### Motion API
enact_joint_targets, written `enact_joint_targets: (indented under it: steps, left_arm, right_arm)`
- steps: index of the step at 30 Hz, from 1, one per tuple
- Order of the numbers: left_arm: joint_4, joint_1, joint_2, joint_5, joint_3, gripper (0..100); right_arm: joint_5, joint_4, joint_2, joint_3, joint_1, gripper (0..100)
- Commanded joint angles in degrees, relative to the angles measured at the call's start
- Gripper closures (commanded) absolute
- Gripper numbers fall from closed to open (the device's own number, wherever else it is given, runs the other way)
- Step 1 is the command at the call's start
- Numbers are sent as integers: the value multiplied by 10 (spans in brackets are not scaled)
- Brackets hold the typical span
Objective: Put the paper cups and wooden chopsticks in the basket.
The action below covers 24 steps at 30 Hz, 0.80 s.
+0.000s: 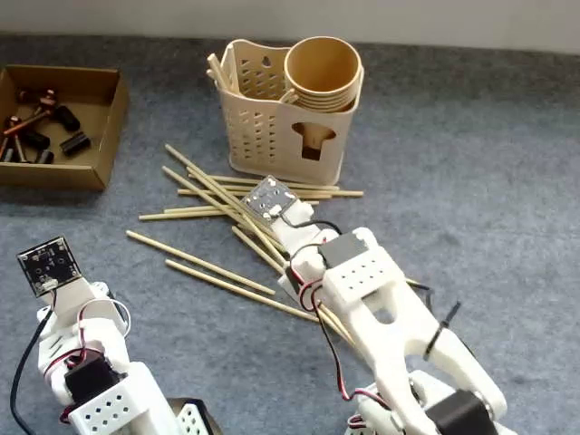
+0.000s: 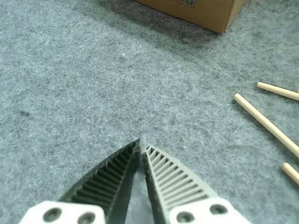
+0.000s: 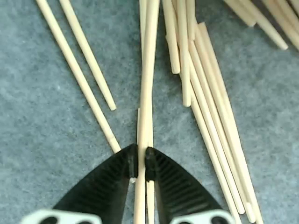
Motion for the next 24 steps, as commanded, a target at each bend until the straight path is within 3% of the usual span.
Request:
enact_joint_targets:
  steps: [1, 24]
  left_arm:
    - [2, -8, 0, -4, 11, 995]
    - [2, -7, 0, -4, 11, 995]
  right_arm:
    - [-9, 7, -60, 2, 4, 993]
    - [-10, -9, -320, -51, 3, 993]
